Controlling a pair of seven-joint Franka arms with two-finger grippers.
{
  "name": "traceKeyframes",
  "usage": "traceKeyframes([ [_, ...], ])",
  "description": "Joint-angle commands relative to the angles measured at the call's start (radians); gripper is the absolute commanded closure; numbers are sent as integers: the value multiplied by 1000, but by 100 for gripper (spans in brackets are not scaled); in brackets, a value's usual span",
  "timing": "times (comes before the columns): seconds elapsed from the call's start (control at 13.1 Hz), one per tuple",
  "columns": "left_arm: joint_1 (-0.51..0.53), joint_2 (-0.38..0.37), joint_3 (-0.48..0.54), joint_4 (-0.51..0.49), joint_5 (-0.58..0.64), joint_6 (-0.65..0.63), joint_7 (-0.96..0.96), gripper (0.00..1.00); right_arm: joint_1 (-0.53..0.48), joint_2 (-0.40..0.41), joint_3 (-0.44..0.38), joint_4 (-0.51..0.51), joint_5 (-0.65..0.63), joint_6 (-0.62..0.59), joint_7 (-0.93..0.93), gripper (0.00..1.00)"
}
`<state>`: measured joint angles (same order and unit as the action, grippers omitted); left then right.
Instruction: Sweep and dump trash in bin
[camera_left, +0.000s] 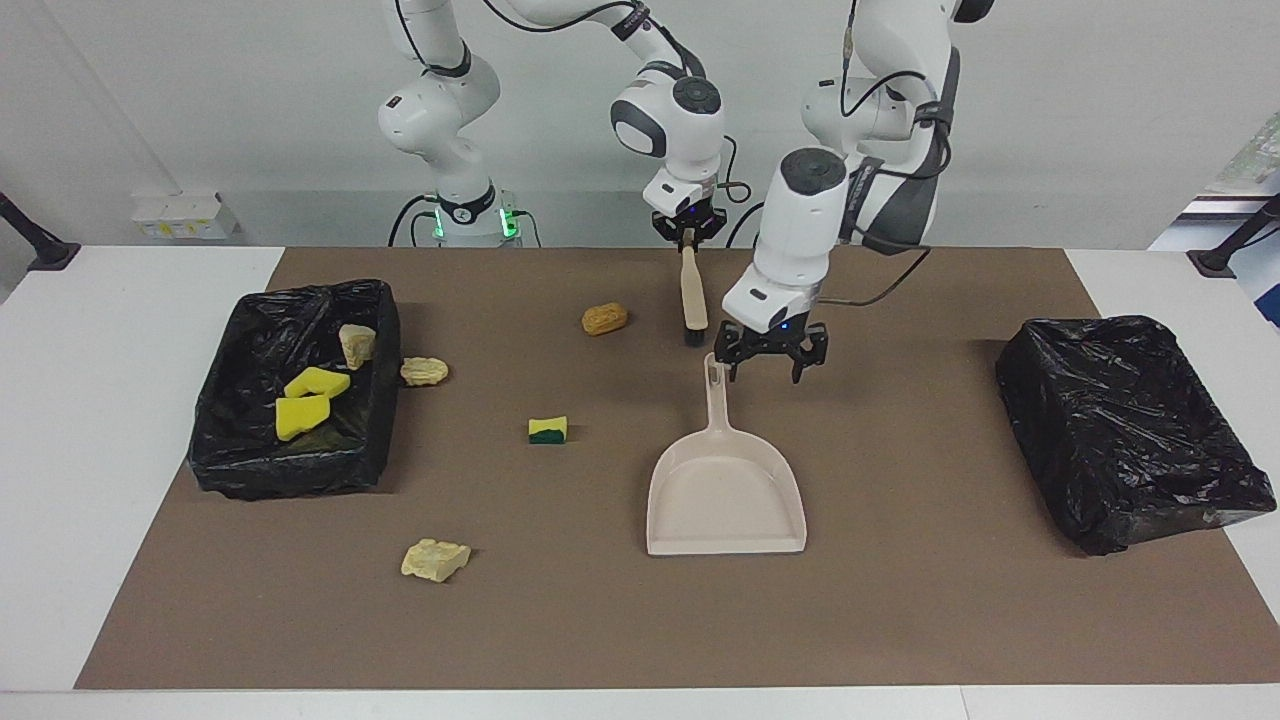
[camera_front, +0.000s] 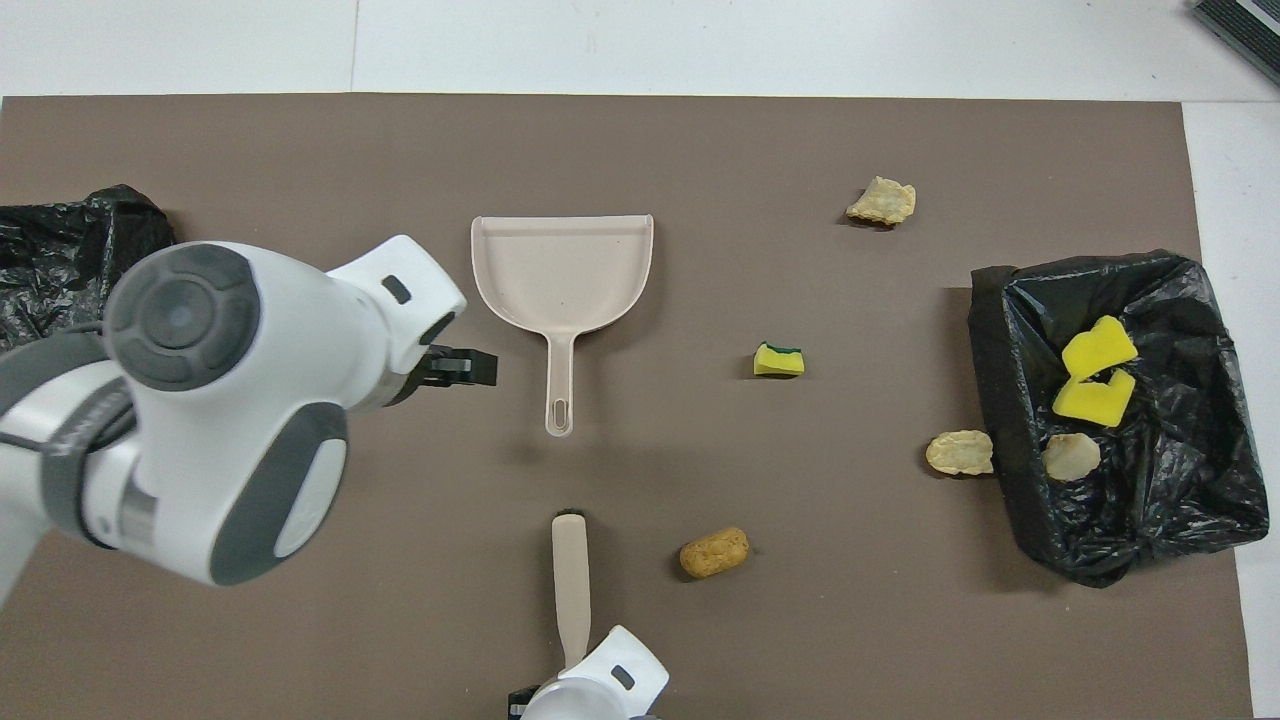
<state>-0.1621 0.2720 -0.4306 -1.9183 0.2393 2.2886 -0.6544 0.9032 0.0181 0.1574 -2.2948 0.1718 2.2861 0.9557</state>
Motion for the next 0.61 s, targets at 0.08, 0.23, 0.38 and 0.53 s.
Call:
traceKeyframes([
  [0.08, -28, 125, -8, 76, 89, 25, -56, 0, -62, -95, -1, -20, 17, -89, -56, 100],
  [0.23, -28, 131, -8, 88, 95, 23, -86, 0, -127, -156, -1, -34, 15, -181, -161, 100],
  [0.38, -28, 130, -7, 123, 94, 9, -85, 0, -180, -203, -1, -34, 8, -255, -236, 100],
  [0.53, -28, 130, -8, 119, 94, 20, -87, 0, -254, -243, -2, -32, 2, -315, -323, 100],
])
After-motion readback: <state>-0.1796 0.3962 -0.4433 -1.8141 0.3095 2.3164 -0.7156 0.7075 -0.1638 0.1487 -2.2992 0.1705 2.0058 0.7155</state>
